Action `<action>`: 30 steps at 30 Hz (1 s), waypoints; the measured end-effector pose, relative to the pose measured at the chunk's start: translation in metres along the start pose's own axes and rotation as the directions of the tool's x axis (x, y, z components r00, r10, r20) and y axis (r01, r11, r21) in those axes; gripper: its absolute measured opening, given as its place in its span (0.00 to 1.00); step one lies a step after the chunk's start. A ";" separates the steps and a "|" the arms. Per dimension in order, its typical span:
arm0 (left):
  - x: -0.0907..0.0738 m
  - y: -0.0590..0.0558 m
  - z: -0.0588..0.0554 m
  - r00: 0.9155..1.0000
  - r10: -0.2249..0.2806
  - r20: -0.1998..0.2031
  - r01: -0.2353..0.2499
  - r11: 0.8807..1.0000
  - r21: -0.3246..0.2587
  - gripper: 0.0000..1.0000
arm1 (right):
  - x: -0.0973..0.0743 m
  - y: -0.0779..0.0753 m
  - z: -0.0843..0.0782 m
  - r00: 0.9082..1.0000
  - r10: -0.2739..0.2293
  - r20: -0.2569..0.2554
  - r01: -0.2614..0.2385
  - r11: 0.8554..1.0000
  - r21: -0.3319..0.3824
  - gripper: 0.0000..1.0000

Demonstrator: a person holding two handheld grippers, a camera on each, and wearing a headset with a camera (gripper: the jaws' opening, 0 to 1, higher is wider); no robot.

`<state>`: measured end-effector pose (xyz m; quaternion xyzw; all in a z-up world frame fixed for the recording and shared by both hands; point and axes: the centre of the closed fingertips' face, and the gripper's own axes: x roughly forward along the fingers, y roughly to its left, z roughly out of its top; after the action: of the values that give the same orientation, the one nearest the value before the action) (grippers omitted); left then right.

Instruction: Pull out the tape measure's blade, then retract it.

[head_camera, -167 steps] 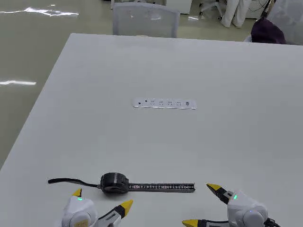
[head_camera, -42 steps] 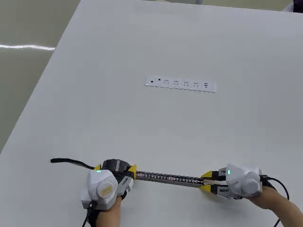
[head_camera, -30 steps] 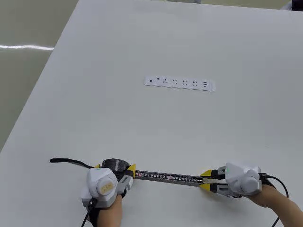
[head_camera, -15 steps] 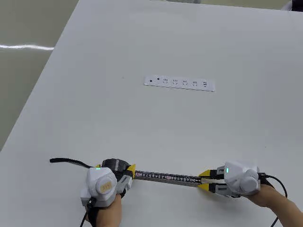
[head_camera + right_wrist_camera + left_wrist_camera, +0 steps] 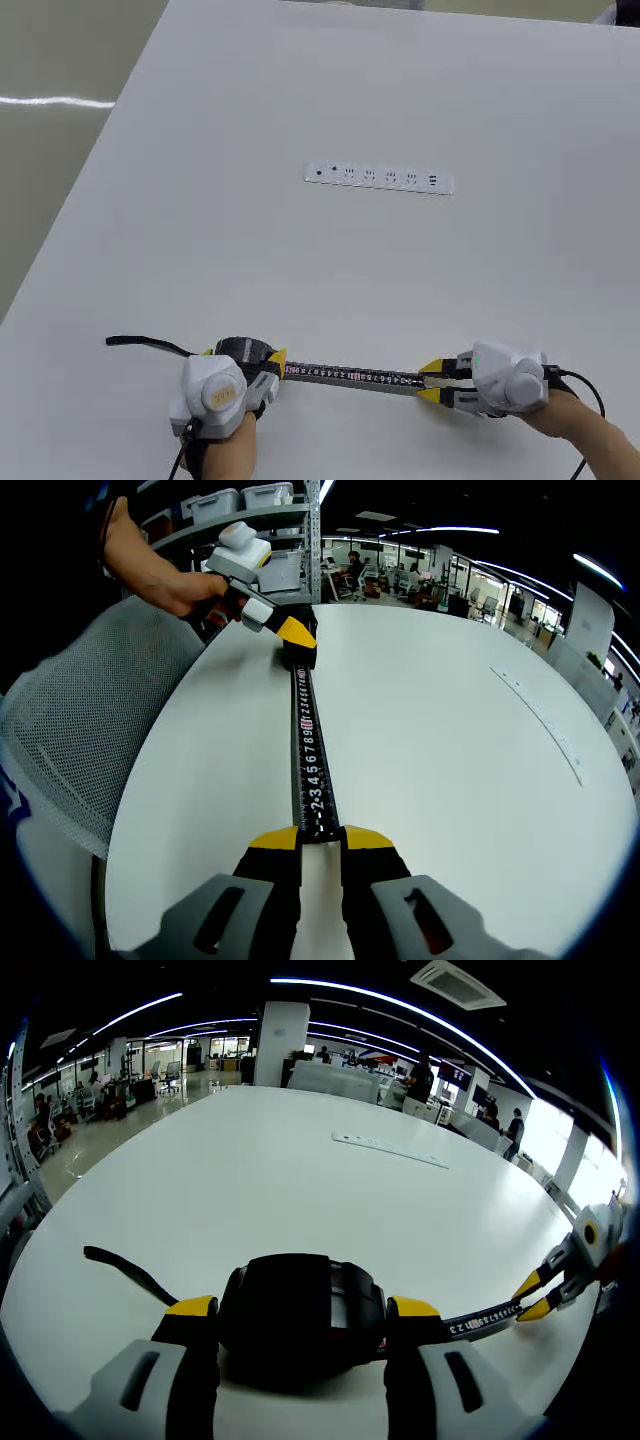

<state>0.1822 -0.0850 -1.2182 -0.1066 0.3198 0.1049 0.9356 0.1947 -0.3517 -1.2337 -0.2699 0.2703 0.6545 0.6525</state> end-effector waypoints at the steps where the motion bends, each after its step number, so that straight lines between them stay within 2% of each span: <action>1: 0.000 0.000 0.000 1.000 -0.001 -0.001 0.001 1.000 0.000 0.65 | 0.000 0.000 0.000 1.000 0.001 -0.001 -0.001 1.000 -0.002 0.12; 30: 0.001 0.001 0.000 1.000 -0.015 -0.008 0.015 1.000 -0.007 0.64 | 0.004 -0.004 0.006 1.000 0.004 -0.007 -0.004 1.000 -0.021 0.12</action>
<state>0.1829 -0.0843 -1.2189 -0.1125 0.3225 0.0986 0.9347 0.1984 -0.3442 -1.2320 -0.2784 0.2663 0.6577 0.6473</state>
